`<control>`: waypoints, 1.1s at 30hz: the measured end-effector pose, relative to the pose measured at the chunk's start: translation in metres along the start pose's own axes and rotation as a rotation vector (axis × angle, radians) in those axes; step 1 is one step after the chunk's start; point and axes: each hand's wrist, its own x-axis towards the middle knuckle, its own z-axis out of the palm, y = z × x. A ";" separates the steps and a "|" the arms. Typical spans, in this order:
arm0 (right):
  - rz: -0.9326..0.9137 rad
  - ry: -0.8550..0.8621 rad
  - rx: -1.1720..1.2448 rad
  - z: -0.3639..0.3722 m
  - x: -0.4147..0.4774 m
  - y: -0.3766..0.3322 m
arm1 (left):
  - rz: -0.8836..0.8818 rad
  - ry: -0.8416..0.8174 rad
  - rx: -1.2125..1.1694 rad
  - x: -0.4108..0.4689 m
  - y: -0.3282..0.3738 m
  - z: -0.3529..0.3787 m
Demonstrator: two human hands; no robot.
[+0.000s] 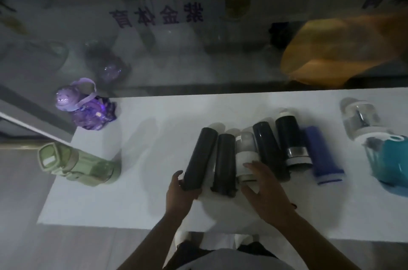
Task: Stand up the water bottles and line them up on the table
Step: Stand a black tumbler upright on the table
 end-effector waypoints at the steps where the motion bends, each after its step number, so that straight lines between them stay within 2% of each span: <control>1: -0.022 -0.019 0.012 0.001 0.002 -0.001 | -0.005 0.016 0.000 -0.002 -0.003 -0.008; 5: -0.143 -0.105 0.021 0.011 0.012 0.001 | 0.013 0.097 0.008 -0.019 -0.008 -0.041; 10: -0.178 -0.207 0.014 0.019 0.015 -0.009 | 0.072 0.218 0.038 -0.052 0.016 -0.084; 15: -0.237 -0.226 0.022 0.026 0.010 -0.012 | 0.131 0.309 0.219 -0.053 0.061 -0.126; 24: -0.232 -0.234 -0.026 0.011 0.000 0.007 | 0.194 0.259 0.675 -0.025 0.121 -0.149; 29: -0.198 -0.215 -0.024 0.004 -0.008 0.013 | 0.197 0.223 0.809 -0.011 0.133 -0.151; 33: -0.164 -0.221 -0.024 0.008 -0.015 0.019 | 0.127 0.155 0.884 -0.006 0.133 -0.148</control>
